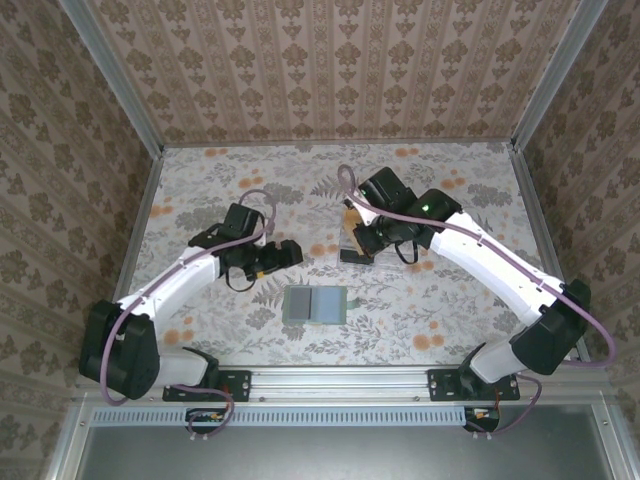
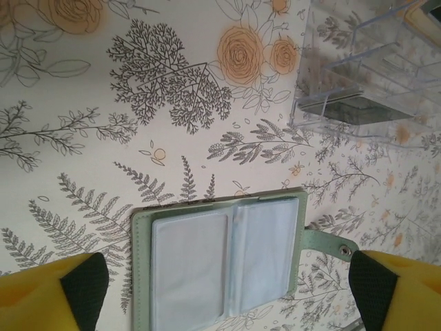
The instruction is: Take the credit cards out of the card holder
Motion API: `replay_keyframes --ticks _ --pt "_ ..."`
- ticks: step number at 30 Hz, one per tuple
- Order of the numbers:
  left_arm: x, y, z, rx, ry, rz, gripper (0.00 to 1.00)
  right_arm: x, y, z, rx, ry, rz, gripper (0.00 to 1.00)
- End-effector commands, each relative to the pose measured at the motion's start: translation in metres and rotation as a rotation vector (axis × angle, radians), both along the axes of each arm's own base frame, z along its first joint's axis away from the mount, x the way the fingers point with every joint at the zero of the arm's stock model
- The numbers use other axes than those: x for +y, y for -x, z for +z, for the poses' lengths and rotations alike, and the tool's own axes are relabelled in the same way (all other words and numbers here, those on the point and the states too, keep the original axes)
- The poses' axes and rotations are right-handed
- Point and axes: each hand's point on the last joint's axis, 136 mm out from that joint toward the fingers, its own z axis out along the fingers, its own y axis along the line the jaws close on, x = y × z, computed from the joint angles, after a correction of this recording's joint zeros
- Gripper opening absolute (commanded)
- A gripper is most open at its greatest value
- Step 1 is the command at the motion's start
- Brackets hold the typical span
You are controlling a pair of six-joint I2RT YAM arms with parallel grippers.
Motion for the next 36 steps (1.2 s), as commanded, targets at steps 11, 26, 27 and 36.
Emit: replay_keyframes --ticks 11,26,27,36 --pt "0.008 -0.011 0.016 -0.042 0.020 -0.018 1.00 -0.019 -0.050 -0.004 -0.233 0.502 0.372 0.00" --pt "0.014 -0.018 0.011 -0.026 0.020 -0.003 1.00 -0.012 -0.087 -0.039 -0.262 0.706 0.539 0.00" --pt "0.014 -0.019 0.011 -0.028 0.019 -0.002 1.00 -0.011 -0.089 -0.041 -0.263 0.706 0.540 0.00" --pt "0.015 -0.020 0.011 -0.022 0.024 0.002 1.00 -0.015 -0.097 -0.057 -0.237 0.709 0.528 0.00"
